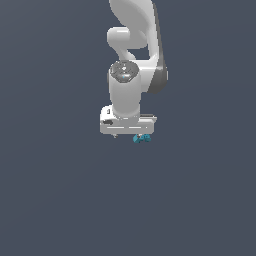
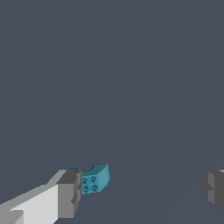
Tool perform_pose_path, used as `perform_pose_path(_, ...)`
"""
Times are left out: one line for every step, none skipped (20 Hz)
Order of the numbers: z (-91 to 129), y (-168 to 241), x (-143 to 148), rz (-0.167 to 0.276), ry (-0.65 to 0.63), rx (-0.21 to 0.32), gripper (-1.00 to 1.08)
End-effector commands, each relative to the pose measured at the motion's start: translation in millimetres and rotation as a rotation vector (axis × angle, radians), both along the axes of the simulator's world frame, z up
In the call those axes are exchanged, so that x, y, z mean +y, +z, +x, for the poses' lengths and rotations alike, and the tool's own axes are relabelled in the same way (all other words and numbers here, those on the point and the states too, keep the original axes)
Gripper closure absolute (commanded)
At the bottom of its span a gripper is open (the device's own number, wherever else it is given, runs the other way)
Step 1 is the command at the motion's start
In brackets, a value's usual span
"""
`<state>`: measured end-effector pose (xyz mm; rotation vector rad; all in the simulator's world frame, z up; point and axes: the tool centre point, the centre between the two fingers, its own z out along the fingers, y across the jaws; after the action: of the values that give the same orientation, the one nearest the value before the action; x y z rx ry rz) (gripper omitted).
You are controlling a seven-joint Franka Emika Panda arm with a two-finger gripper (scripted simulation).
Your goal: Pick up the object and move it to a goal position.
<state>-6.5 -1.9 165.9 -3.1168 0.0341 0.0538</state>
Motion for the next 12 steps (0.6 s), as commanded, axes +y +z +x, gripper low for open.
perform_pose_path(0.0,0.0,0.0,0.000,0.000,0.000,-0.92)
perform_pose_path(-0.1,-0.2,-0.7,0.000,-0.001,0.000,-0.92)
perform_pose_path(-0.6,-0.9,-2.7,0.001,-0.003,0.002,-0.92)
perform_pose_path(-1.2,-1.9,-5.8,0.002,-0.008,0.004,-0.92)
perform_pose_path(-2.2,-3.3,-10.1,0.003,-0.013,0.007,-0.92)
perform_pose_path(-3.4,-5.1,-15.5,0.004,-0.020,0.011,-0.92)
perform_pose_path(-4.7,-6.8,-20.7,0.006,-0.027,0.014,-0.92)
perform_pose_path(-5.7,-8.1,-24.7,0.007,-0.033,0.017,-0.92)
perform_pose_path(-6.4,-9.0,-27.2,0.008,-0.036,0.018,-0.92)
perform_pose_path(-6.7,-9.4,-28.5,0.008,-0.038,0.019,-0.92)
perform_pose_path(-6.7,-9.4,-28.5,0.008,-0.038,0.019,-0.92)
perform_pose_path(-6.4,-9.0,-27.2,0.008,-0.036,0.018,-0.92)
